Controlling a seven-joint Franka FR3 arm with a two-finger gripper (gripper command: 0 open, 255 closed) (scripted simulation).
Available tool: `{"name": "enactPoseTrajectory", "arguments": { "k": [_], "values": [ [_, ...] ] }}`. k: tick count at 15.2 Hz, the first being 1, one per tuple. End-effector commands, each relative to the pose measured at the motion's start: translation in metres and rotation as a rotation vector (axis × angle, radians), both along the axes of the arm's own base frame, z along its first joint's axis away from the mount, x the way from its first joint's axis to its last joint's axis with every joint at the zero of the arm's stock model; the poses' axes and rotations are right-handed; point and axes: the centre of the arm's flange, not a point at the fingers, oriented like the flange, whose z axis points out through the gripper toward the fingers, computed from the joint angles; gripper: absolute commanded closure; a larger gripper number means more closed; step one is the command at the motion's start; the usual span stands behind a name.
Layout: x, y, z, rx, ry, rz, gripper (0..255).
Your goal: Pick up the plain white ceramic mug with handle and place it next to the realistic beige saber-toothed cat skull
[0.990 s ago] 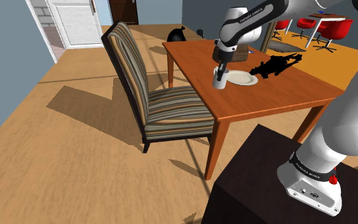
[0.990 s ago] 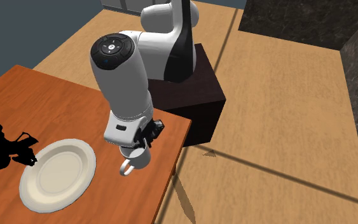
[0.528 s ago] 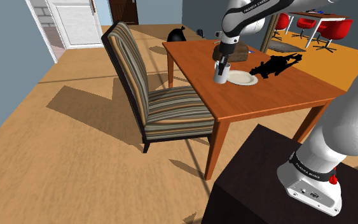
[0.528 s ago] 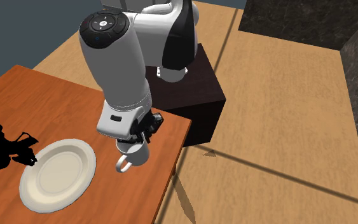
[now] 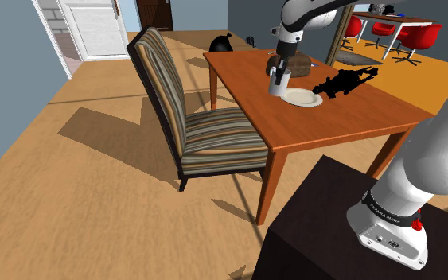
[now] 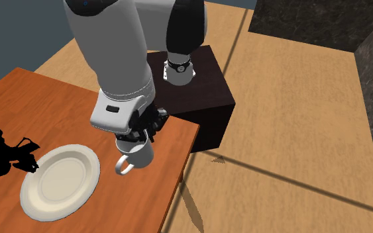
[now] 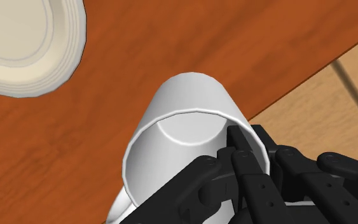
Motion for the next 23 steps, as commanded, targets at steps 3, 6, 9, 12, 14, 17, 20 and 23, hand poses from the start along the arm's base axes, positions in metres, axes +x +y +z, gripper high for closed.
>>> {"name": "enactPoseTrajectory", "arguments": {
  "k": [3, 6, 9, 12, 14, 17, 20, 23],
  "values": [
    [0.001, 0.000, 0.021, 0.000, 0.000, 0.000, 255],
    [0.001, 0.000, 0.037, 0.000, 0.000, 0.000, 255],
    [0.001, 0.000, 0.053, 0.000, 0.000, 0.000, 255],
    [0.001, 0.000, 0.069, 0.000, 0.000, 0.000, 255],
    [0.001, 0.000, 0.079, 0.000, 0.000, 0.000, 255],
    [0.001, 0.000, 0.095, 0.000, 0.000, 0.000, 255],
    [0.001, 0.000, 0.111, 0.000, 0.000, 0.000, 255],
    [0.001, 0.000, 0.127, 0.000, 0.000, 0.000, 255]
  ]
}}
